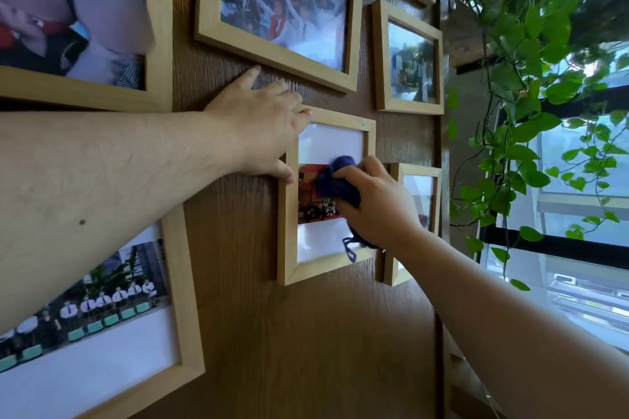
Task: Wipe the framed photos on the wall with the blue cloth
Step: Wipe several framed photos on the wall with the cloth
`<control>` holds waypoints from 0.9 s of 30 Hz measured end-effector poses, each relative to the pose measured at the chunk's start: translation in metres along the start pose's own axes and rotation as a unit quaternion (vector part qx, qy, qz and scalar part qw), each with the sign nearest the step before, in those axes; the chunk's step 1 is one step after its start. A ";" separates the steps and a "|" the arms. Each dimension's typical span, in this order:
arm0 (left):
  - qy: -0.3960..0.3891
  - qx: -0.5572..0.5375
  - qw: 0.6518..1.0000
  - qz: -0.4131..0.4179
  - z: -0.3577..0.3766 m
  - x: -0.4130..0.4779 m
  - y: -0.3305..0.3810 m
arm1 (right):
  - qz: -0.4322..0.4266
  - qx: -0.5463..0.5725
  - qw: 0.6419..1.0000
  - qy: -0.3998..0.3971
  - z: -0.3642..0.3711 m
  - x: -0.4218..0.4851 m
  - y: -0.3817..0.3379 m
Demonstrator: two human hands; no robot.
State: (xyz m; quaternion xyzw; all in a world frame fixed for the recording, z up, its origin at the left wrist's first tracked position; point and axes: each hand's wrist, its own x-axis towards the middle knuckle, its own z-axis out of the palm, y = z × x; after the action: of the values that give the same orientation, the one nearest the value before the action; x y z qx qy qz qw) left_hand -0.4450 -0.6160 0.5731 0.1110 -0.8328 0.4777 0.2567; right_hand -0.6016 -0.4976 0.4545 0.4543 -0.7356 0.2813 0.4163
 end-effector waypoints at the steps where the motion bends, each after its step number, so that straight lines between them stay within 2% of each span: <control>1: 0.000 0.000 1.000 0.001 0.000 0.000 0.000 | -0.035 0.010 0.999 -0.001 -0.001 0.000 -0.008; 3: 0.001 0.003 1.000 0.003 -0.001 0.000 0.000 | -0.082 0.012 0.997 0.002 -0.001 -0.001 -0.017; 5: 0.001 0.003 1.000 0.001 -0.002 -0.001 0.000 | -0.079 0.012 0.997 0.010 0.001 -0.003 -0.013; 10: 0.002 0.000 1.000 0.002 -0.001 -0.001 -0.001 | 0.057 0.000 0.998 0.013 0.012 -0.013 0.022; 12: 0.003 0.001 1.000 -0.001 0.000 -0.001 -0.001 | 0.073 0.000 0.997 0.009 0.014 -0.016 0.025; 14: 0.005 0.001 1.000 -0.005 0.000 -0.001 0.000 | 0.039 0.018 0.999 0.001 0.014 -0.018 0.014; 17: 0.006 0.003 1.000 -0.008 0.000 -0.001 0.002 | -0.057 0.052 0.997 -0.002 0.013 -0.021 -0.009; 19: 0.006 0.004 1.000 -0.007 0.000 0.000 0.002 | -0.081 0.050 0.995 -0.006 0.014 -0.022 -0.012; 24: 0.005 -0.001 1.000 -0.005 0.000 -0.001 0.000 | 0.045 0.009 0.999 -0.016 0.022 -0.035 0.018; 27: 0.002 0.001 1.000 -0.002 0.000 0.000 0.001 | 0.052 0.006 0.998 -0.035 0.025 -0.044 0.017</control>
State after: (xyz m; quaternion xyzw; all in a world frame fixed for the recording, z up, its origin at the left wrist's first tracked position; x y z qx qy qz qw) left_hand -0.4450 -0.6154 0.5726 0.1125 -0.8315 0.4782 0.2594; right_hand -0.6157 -0.4911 0.4035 0.4278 -0.7703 0.2909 0.3727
